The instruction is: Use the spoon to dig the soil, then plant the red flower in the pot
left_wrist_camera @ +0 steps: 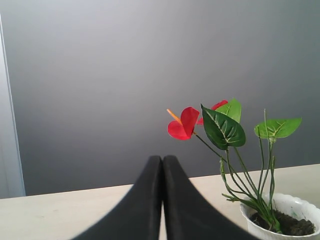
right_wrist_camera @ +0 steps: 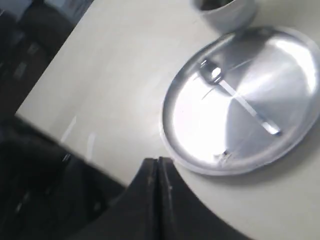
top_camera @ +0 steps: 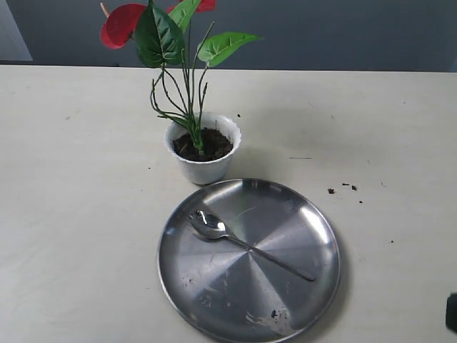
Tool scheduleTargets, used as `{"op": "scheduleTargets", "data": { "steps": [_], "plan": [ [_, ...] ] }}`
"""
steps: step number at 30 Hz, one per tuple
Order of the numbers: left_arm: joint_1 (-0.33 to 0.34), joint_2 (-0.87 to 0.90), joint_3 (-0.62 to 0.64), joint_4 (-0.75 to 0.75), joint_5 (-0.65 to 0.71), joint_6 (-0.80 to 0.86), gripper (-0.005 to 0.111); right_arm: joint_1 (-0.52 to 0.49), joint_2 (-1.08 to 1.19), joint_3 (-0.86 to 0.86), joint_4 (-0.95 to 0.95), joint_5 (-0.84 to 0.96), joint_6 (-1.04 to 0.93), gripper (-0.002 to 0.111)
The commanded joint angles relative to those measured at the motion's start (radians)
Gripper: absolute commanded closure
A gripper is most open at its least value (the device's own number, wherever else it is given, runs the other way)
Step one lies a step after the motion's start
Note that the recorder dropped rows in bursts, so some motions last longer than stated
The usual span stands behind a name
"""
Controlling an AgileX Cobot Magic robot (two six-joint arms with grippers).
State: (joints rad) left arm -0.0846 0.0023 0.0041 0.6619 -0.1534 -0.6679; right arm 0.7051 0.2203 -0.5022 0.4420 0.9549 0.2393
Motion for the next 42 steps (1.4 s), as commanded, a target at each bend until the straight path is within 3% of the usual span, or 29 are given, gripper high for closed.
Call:
{"op": "scheduleTargets", "data": {
  "steps": [1,3,6,17,28,31,39,42],
  "plan": [
    [-0.007,-0.002,-0.004,-0.003,-0.004,-0.002,0.106,-0.378,-0.005,0.007,-0.054,-0.137,-0.032,0.109],
    [-0.007,-0.002,-0.004,-0.003,-0.004,-0.002,0.106,-0.545,-0.027,0.039,-0.015,-0.222,-0.042,0.109],
    [-0.007,-0.002,-0.004,-0.003,-0.004,-0.002,0.106,-0.63,-0.088,0.114,0.075,-0.303,-0.082,0.109],
    [-0.007,-0.002,-0.004,-0.003,-0.004,-0.002,0.106,-0.522,-0.22,0.427,0.574,-0.532,-0.539,0.109],
    [-0.007,-0.002,-0.004,-0.003,-0.004,-0.002,0.106,-0.517,-0.22,0.429,0.605,-0.575,-0.666,0.109],
    [-0.007,-0.002,-0.004,-0.003,-0.004,-0.002,0.106,-0.517,-0.22,0.426,0.495,-0.569,-0.638,0.109],
    [-0.007,-0.002,-0.004,-0.003,-0.004,-0.002,0.106,-0.517,-0.22,0.418,-0.164,-0.559,-0.063,0.109],
    [-0.007,-0.002,-0.004,-0.003,-0.004,-0.002,0.106,-0.517,-0.22,0.419,-0.316,-0.593,0.078,0.109]
  ]
}}
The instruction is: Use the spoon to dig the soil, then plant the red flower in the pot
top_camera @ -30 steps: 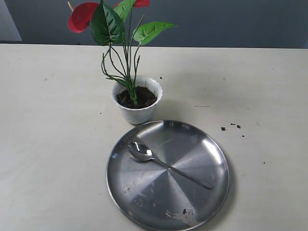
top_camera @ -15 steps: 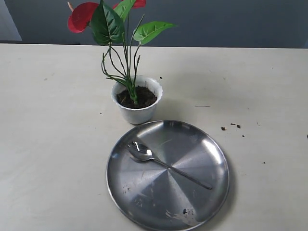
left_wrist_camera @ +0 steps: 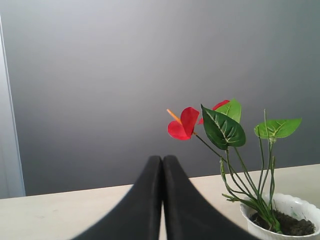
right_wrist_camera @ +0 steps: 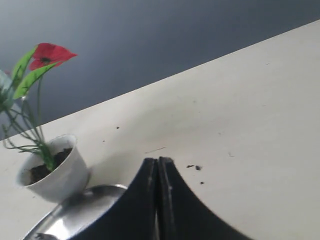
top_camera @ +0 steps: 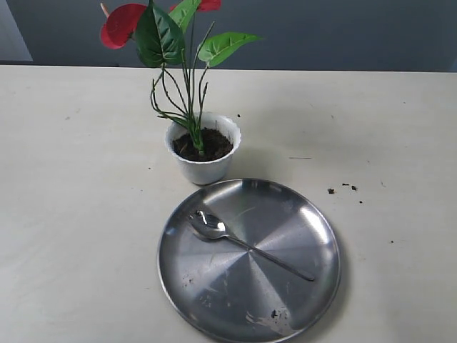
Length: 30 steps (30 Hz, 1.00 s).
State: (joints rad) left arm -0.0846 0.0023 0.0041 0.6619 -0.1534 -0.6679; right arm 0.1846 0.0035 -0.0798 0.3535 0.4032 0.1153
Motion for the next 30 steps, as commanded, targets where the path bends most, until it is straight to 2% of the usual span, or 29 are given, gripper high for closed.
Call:
{"op": "scheduleTargets", "data": {
  "steps": [1,6,30],
  "plan": [
    [-0.007,-0.002,-0.004,-0.003,-0.004,-0.002,0.106,0.004,-0.003,-0.001,-0.252,-0.054,0.225,0.109],
    [-0.007,-0.002,-0.004,-0.003,-0.004,-0.002,0.106,0.004,-0.003,0.067,-0.342,-0.124,0.373,0.109],
    [-0.007,-0.002,-0.004,-0.003,-0.004,-0.002,0.106,0.002,-0.003,0.08,-0.37,-0.104,0.373,0.109]
  ]
}}
